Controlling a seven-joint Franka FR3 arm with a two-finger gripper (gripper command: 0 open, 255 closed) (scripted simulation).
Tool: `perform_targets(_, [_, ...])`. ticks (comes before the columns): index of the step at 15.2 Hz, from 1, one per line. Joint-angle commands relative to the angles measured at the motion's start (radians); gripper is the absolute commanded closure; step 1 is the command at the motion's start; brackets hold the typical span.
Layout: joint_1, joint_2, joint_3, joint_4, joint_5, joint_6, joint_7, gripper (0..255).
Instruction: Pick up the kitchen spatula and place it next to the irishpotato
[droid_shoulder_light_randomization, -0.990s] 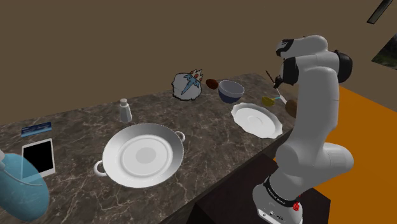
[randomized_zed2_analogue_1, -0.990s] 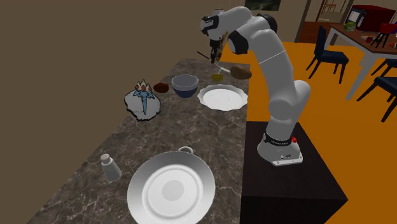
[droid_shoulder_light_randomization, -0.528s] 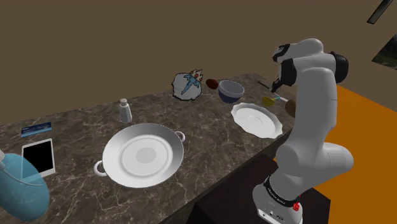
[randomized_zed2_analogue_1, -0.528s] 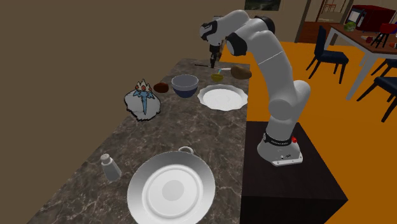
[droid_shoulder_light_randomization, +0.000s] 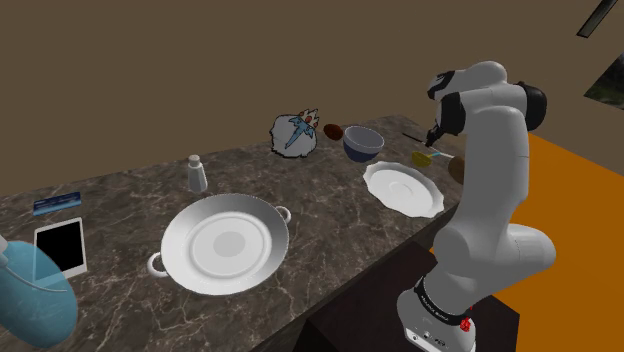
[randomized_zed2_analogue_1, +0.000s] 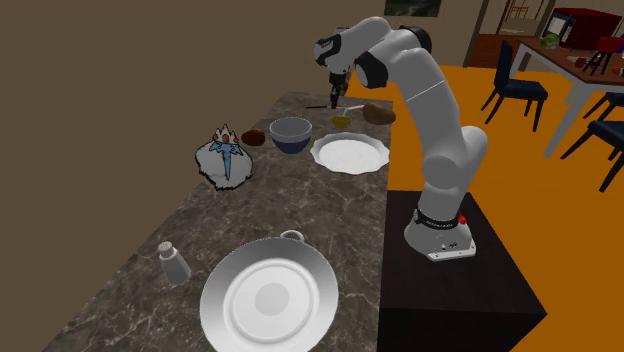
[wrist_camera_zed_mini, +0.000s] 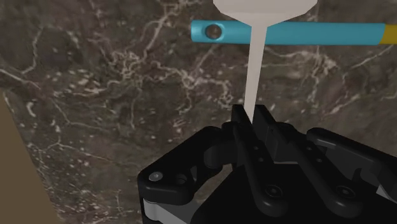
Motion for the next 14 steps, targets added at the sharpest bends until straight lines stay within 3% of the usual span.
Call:
perform_targets(1, [0.000, 0.001, 0.000, 0.000, 0.000, 0.000, 0.000, 255])
perform_targets(2, [0.000, 0.001, 0.000, -0.001, 0.000, 0.000, 0.000, 0])
perform_targets(7, [0.000, 0.001, 0.000, 0.000, 0.000, 0.000, 0.000, 0])
perform_targets(11, [-0.003, -0.042, -0.020, 0.058, -0.029, -0.095, 0.019, 0])
perform_targets(14, [-0.003, -0.042, -0.020, 0.058, -0.029, -0.095, 0.019, 0])
